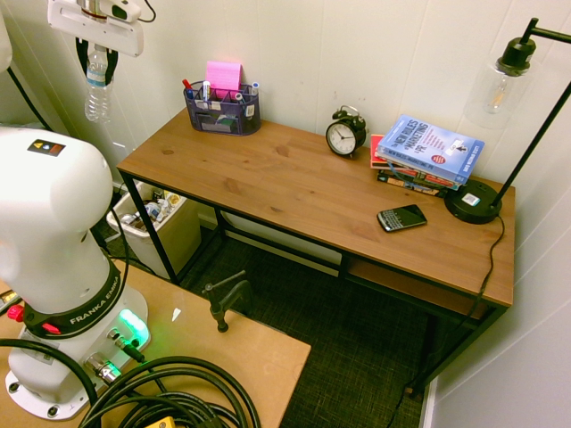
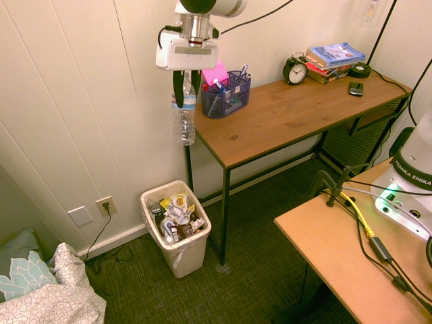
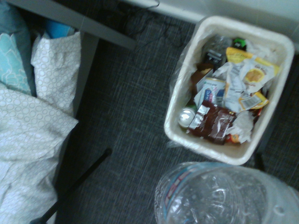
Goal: Throw the bottle in the trash bin
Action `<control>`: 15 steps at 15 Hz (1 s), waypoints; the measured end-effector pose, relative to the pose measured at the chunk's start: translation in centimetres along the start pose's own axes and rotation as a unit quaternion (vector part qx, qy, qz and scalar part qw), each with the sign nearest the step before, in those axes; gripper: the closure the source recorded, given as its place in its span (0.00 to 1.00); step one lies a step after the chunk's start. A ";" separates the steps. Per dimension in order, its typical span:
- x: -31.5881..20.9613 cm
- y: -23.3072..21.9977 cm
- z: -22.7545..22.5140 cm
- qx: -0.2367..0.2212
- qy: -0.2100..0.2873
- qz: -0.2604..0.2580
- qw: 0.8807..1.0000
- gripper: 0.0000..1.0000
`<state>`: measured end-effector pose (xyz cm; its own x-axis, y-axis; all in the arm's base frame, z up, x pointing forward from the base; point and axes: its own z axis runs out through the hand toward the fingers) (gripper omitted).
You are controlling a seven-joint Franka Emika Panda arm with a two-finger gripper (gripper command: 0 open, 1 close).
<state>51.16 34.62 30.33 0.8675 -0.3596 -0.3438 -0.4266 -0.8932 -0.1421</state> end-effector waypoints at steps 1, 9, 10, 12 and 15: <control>0.9 0.1 0.8 -0.006 -0.022 0.000 1.000 1.00; 4.1 -0.5 4.6 -0.008 -0.089 0.016 0.996 0.00; 4.5 -0.3 4.4 -0.009 -0.091 0.019 0.996 0.00; 4.9 -0.1 4.3 -0.011 -0.094 0.021 0.995 0.00; 4.7 -0.4 4.0 -0.009 -0.092 0.018 0.996 0.00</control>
<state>54.40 34.37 25.03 0.7893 -0.3371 -0.5131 -0.4499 -0.8863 -0.1098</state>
